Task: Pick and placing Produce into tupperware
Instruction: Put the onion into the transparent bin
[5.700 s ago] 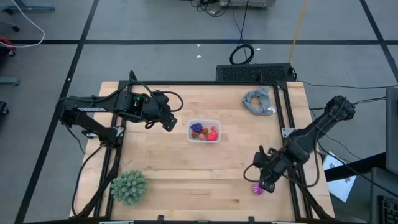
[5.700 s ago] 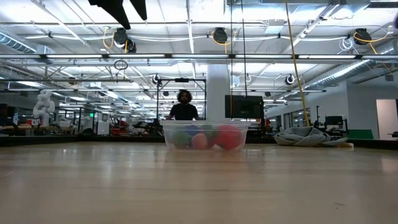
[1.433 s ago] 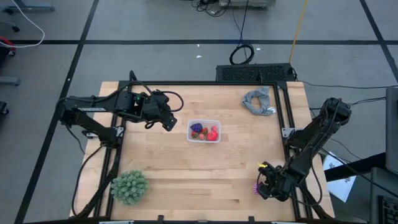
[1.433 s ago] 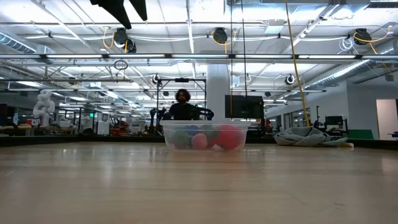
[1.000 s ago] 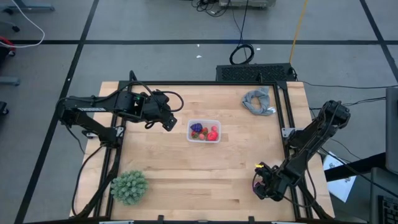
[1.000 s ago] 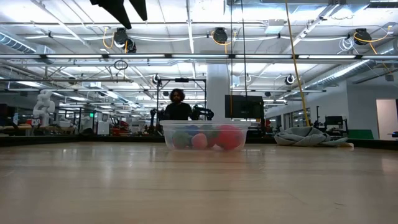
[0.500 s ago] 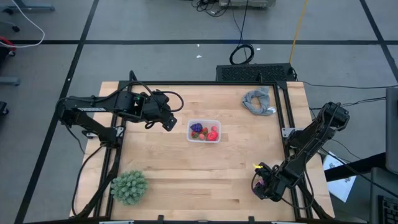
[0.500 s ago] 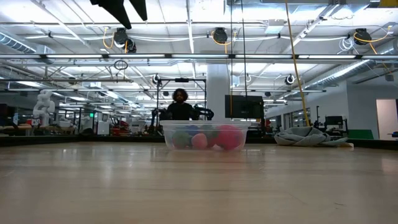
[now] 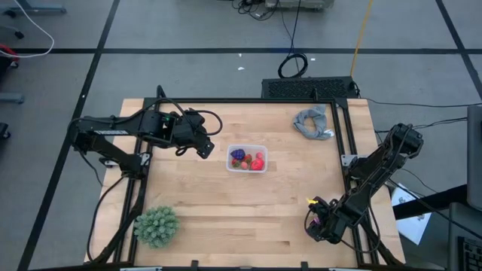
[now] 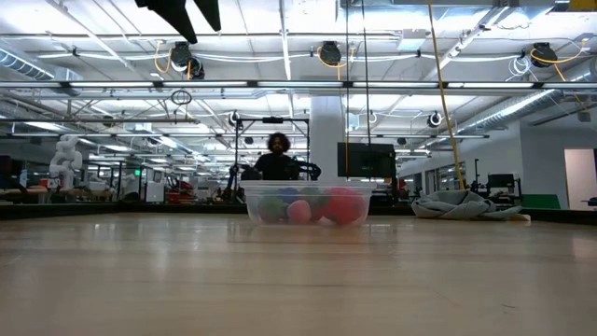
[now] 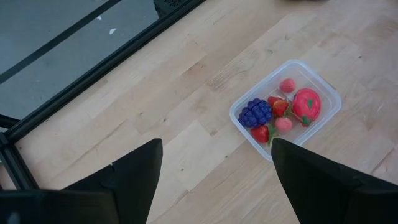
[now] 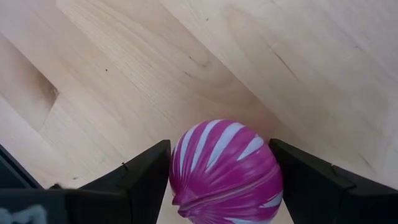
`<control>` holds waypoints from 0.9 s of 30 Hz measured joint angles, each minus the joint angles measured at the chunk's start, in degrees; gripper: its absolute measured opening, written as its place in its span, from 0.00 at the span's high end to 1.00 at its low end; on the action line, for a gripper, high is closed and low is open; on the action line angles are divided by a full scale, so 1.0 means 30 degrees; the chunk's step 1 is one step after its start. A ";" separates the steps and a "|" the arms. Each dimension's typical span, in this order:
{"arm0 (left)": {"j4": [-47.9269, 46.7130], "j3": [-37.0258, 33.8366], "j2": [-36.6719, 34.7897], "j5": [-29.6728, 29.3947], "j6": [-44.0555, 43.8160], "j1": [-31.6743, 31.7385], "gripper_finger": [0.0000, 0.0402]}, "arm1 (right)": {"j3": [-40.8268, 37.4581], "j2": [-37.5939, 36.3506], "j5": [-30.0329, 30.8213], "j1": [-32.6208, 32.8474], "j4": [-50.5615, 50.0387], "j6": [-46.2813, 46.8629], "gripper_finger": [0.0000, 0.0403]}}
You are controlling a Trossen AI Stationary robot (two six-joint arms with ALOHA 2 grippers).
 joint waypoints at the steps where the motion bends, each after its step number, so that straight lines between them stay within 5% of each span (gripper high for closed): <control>1: 0.0003 0.0000 0.0000 0.0000 0.0007 0.0000 0.23 | -0.0003 -0.0003 0.0000 0.0000 0.0000 0.0000 0.35; 27: -0.0004 0.0000 0.0000 0.0000 0.0007 0.0000 0.23 | -0.0007 -0.0003 0.0142 -0.0033 0.0022 -0.0421 0.42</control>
